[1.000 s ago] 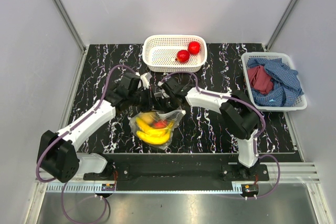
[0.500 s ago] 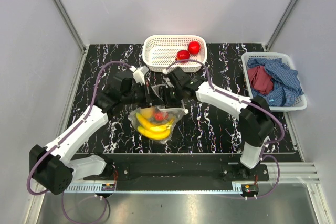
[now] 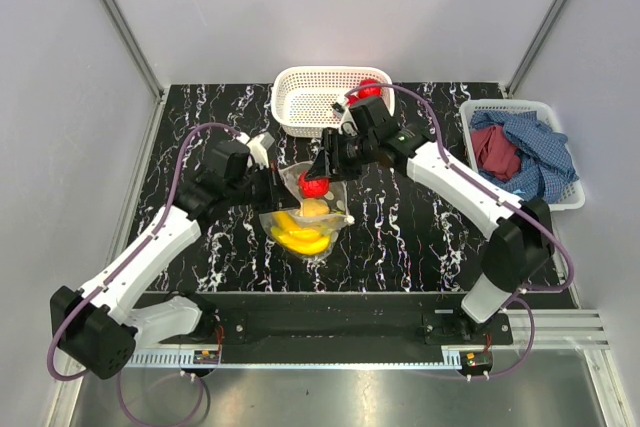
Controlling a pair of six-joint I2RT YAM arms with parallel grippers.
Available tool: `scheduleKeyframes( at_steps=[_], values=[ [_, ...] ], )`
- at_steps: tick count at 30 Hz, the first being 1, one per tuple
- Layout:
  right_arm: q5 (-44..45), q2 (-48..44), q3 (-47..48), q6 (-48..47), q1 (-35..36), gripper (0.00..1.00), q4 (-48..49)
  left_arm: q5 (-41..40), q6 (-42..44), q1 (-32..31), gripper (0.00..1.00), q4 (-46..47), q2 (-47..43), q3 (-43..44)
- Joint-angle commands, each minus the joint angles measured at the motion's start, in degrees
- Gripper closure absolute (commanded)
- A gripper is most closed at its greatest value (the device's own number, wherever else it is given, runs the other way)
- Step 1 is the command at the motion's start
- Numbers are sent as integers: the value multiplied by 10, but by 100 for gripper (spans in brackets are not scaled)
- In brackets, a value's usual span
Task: Open the zip-top bag and remove the fake food
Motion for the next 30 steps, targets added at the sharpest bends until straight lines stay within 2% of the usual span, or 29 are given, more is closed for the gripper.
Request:
scheduleKeyframes(
  at_steps=[1,10,15,22,26,30],
  values=[
    [-14,11,61,1,-17,67,-4,-15,20,1,100,3,-2,14],
    [113,58,174,-31,-75,67,38,-2,50,1,100,3,27,-6],
    [193,147,233,-55,-117,66,76,1,83,1,100,5,31,-2],
    [208,299,340,-97,-193,62,81,9,97,1,100,13,25,-19],
    [199,373,392,-105,-214,57,76,20,82,0,100,25,5,-38],
    [211,414,444,-129,-221,42,63,29,78,0,100,33,-2,-40]
  ],
)
